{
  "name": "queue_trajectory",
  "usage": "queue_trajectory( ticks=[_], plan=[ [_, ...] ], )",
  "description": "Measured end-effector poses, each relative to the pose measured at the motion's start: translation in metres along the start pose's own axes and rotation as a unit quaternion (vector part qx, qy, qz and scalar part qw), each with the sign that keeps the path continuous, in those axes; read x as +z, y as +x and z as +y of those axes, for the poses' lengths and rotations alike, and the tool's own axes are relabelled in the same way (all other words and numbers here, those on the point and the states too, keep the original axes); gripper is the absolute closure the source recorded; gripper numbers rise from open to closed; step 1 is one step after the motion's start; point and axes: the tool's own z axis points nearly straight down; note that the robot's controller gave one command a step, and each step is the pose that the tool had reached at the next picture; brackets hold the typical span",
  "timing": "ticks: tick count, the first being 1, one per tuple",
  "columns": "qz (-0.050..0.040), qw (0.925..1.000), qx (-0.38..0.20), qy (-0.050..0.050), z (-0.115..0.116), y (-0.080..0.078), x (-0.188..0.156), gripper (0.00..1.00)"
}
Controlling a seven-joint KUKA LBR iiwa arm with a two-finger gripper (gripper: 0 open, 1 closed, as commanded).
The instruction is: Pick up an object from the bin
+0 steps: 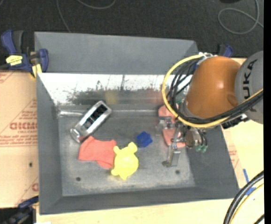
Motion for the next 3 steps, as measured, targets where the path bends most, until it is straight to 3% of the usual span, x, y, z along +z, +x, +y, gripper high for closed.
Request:
queue_trajectory(
  ticks=[1, 2, 3],
  plan=[
    [-0.0038, 1.0, 0.0, 0.0, 0.0, -0.001, -0.004, 0.0],
    [-0.0056, 0.9999, -0.016, 0.0, 0.054, -0.021, 0.038, 0.0],
    [-0.0012, 0.9983, -0.059, -0.001, 0.085, -0.014, 0.059, 0.0]
  ],
)
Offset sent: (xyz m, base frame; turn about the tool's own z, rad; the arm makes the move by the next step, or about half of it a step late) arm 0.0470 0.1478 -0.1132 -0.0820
